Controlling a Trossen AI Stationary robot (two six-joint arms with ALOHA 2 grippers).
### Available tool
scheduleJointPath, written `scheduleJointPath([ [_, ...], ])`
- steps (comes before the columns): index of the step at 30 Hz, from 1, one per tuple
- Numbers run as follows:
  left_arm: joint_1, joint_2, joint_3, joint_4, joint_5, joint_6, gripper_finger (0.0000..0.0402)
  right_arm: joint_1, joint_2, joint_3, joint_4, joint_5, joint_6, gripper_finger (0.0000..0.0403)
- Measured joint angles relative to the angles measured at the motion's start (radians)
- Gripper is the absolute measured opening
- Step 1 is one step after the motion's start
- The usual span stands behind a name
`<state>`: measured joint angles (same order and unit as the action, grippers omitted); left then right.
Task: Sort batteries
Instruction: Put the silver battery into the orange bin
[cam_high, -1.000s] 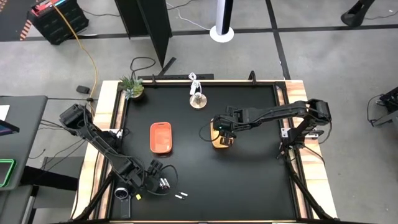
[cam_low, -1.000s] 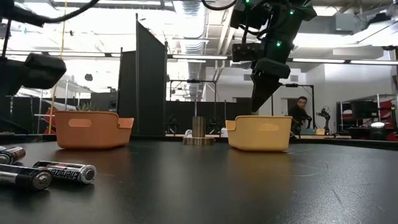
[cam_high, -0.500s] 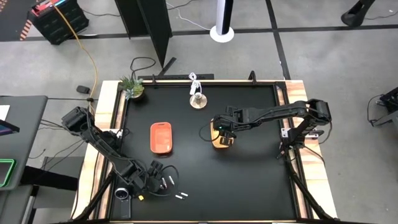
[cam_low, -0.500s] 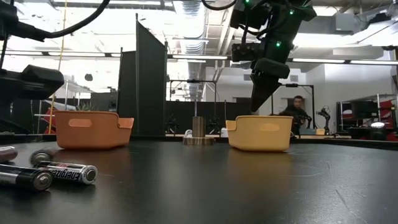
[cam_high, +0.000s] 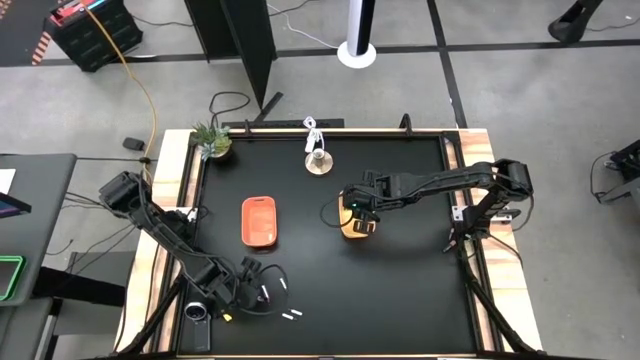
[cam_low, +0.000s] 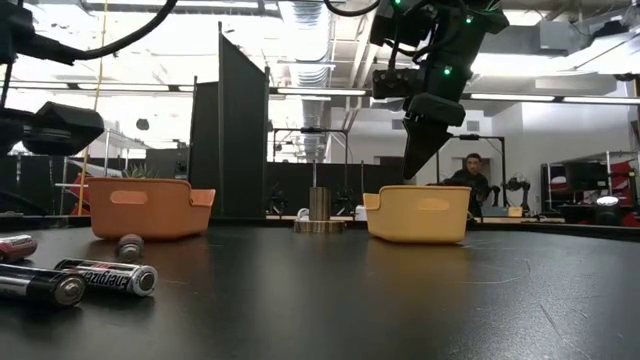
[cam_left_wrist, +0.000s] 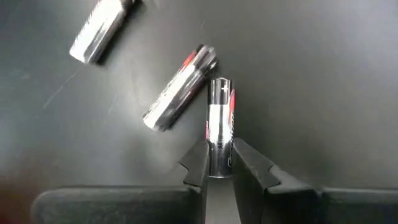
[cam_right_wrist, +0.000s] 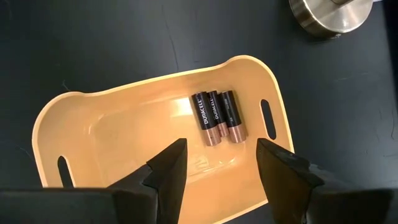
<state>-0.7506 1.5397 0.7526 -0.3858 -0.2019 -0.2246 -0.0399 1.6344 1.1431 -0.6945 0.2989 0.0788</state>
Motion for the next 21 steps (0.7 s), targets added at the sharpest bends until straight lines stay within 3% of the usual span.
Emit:
scheduleJointPath([
  [6,0.000,-0.103,0.040,-0.166,-0.004,-0.010,0.0038,0.000,0.000,0.000,0.000,0.000,0.000,0.0207],
  [11,0.036,-0.234,0.053,-0.322,-0.147,-0.089,0.0038,0.001,0.000,0.000,0.000,0.000,0.000,0.0207],
  [15,0.121,-0.337,0.052,-0.387,-0.273,-0.162,0.0038,0.007,0.000,0.000,0.000,0.000,0.000,0.0207],
  [21,0.320,-0.386,0.045,-0.434,-0.289,-0.174,0.0038,0.034,0.000,0.000,0.020,0.000,-0.006,0.0207],
])
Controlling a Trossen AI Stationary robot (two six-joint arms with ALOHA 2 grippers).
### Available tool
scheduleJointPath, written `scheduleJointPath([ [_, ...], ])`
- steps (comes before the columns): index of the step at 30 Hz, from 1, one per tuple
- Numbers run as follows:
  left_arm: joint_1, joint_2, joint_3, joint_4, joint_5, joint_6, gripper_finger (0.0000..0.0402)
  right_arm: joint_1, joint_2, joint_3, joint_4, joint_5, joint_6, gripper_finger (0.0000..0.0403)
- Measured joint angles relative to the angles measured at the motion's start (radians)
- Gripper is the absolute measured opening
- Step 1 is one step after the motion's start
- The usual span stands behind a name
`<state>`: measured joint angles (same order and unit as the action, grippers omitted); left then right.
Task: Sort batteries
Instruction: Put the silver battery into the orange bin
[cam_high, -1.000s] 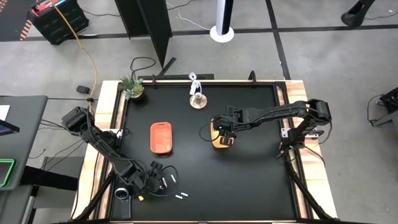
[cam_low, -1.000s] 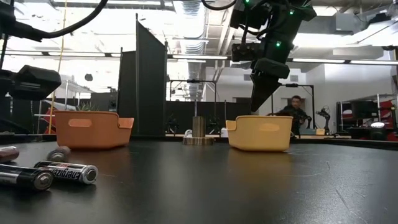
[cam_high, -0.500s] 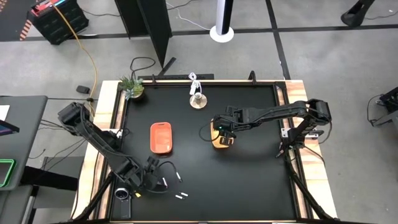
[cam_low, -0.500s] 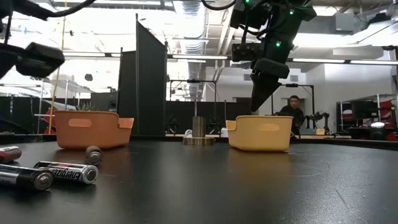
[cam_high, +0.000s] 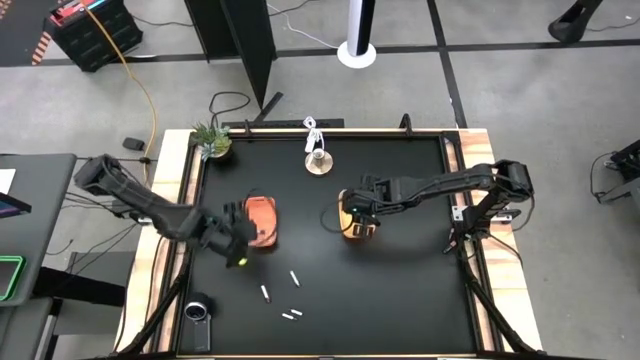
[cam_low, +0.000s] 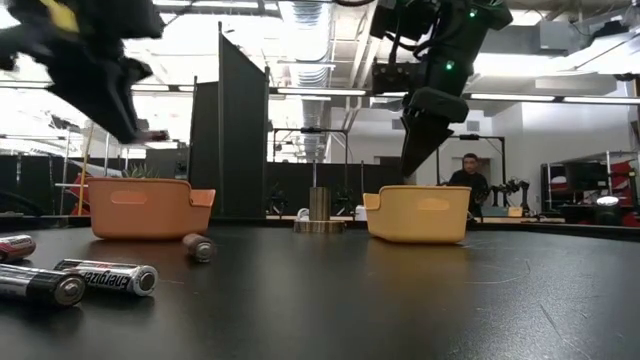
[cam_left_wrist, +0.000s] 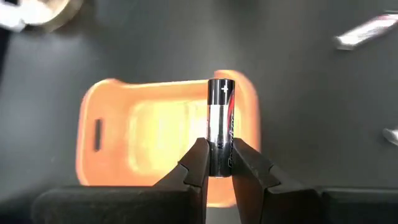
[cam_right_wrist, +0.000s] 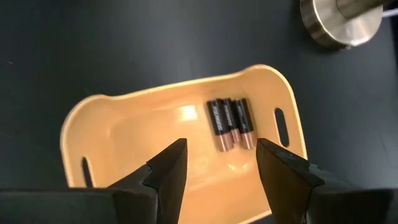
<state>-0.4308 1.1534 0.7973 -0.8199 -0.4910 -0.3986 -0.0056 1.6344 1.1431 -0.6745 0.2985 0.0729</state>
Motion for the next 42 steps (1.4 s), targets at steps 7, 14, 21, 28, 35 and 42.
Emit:
scheduleJointPath([
  [7,0.187,0.001,-0.046,0.001,0.092,0.083,0.0046,0.045,0.000,0.000,0.025,0.000,-0.003,0.0207],
  [14,0.223,0.001,-0.051,0.011,0.093,0.129,0.0150,0.072,0.000,0.000,0.025,0.000,-0.002,0.0207],
  [21,0.186,0.000,-0.027,0.195,0.134,0.266,0.0205,0.075,0.000,0.000,0.043,0.000,-0.004,0.0207],
  [28,0.160,0.091,-0.024,0.497,0.320,0.507,0.0198,0.078,0.000,0.000,0.058,0.000,-0.014,0.0207],
  [35,0.166,0.370,-0.001,0.768,0.404,0.689,0.0195,0.077,0.000,0.000,0.062,0.000,-0.022,0.0207],
  [42,0.203,0.576,0.135,0.854,0.415,0.773,0.0195,0.078,0.000,0.000,0.054,0.000,-0.022,0.0207],
])
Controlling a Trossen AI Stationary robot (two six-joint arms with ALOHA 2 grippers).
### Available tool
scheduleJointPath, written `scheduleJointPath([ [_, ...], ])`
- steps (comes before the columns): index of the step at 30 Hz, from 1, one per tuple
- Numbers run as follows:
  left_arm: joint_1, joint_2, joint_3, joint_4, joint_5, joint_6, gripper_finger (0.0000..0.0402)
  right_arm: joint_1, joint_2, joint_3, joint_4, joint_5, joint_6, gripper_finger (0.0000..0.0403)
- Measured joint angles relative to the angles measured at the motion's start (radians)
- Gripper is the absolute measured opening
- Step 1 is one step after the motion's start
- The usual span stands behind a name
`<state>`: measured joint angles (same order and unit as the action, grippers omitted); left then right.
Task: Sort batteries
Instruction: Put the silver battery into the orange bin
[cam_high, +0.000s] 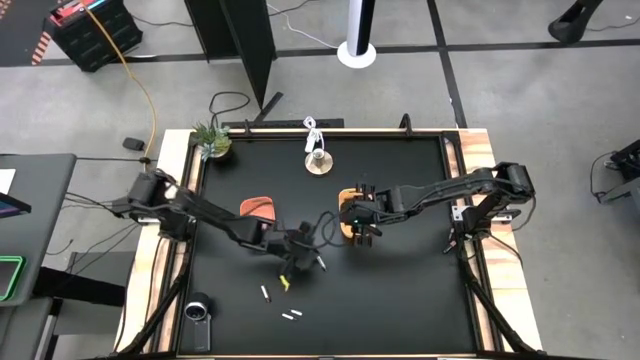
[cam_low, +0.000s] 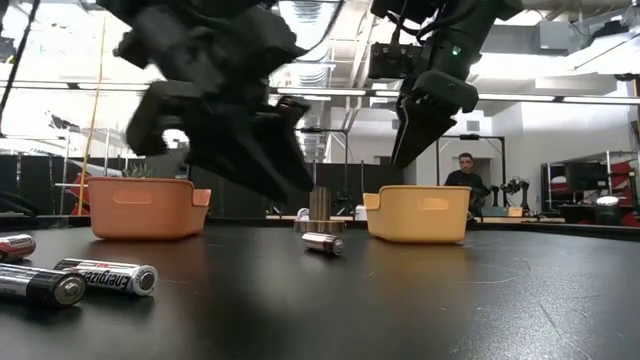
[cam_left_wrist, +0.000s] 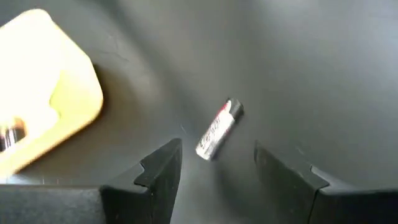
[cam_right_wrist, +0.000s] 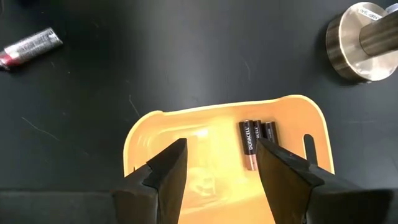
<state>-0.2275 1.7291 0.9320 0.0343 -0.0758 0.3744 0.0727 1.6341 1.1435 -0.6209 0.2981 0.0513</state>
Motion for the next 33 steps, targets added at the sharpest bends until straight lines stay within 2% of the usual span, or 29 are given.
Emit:
scheduleJointPath([
  [6,0.031,0.135,0.112,-0.002,0.101,0.072,0.0195,0.006,0.000,0.000,-0.005,0.000,0.000,0.0207],
  [12,0.053,0.262,0.196,-0.007,0.137,0.094,0.0194,0.005,0.000,0.000,-0.010,0.000,0.000,0.0207],
  [20,0.082,0.313,0.247,-0.070,0.175,0.062,0.0188,0.005,0.000,0.000,-0.010,0.000,-0.001,0.0207],
  [25,0.082,0.306,0.247,-0.126,0.180,0.035,0.0144,0.005,0.000,0.000,-0.009,0.000,-0.007,0.0207],
  [31,0.068,0.307,0.247,-0.182,0.176,0.008,0.0041,0.005,0.000,0.000,-0.006,0.000,-0.008,0.0207],
  [33,0.065,0.306,0.248,-0.193,0.172,-0.009,0.0038,0.005,0.000,0.000,-0.006,0.000,-0.008,0.0207],
])
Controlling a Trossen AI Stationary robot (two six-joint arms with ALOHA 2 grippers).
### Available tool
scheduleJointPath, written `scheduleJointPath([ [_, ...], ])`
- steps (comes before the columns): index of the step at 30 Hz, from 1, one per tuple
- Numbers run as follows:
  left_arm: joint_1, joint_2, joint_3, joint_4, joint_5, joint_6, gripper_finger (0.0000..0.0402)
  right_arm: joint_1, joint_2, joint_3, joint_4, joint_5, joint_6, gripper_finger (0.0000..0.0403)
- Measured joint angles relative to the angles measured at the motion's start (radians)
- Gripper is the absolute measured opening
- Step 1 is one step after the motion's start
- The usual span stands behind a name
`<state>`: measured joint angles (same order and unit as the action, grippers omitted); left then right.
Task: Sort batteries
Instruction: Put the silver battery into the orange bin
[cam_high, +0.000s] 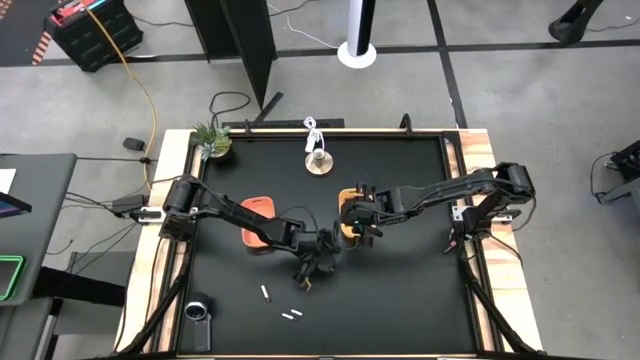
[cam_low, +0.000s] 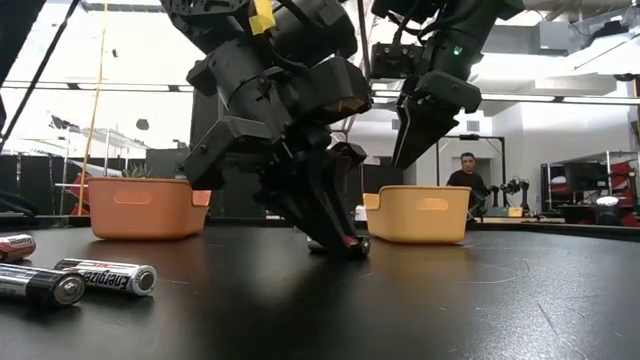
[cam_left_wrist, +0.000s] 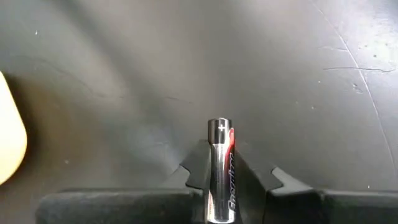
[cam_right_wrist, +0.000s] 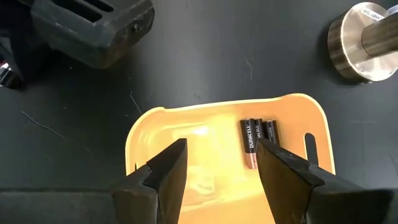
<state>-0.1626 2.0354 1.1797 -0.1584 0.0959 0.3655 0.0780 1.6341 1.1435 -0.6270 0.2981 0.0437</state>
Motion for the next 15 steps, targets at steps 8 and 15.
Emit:
scheduleJointPath([
  [8,-0.024,-0.047,-0.002,-0.080,-0.042,-0.045,0.0038,0.000,0.000,0.000,0.001,0.000,0.000,0.0207],
  [15,-0.025,-0.154,-0.010,-0.240,-0.078,-0.059,0.0038,-0.002,0.000,0.000,0.010,0.016,-0.003,0.0207],
])
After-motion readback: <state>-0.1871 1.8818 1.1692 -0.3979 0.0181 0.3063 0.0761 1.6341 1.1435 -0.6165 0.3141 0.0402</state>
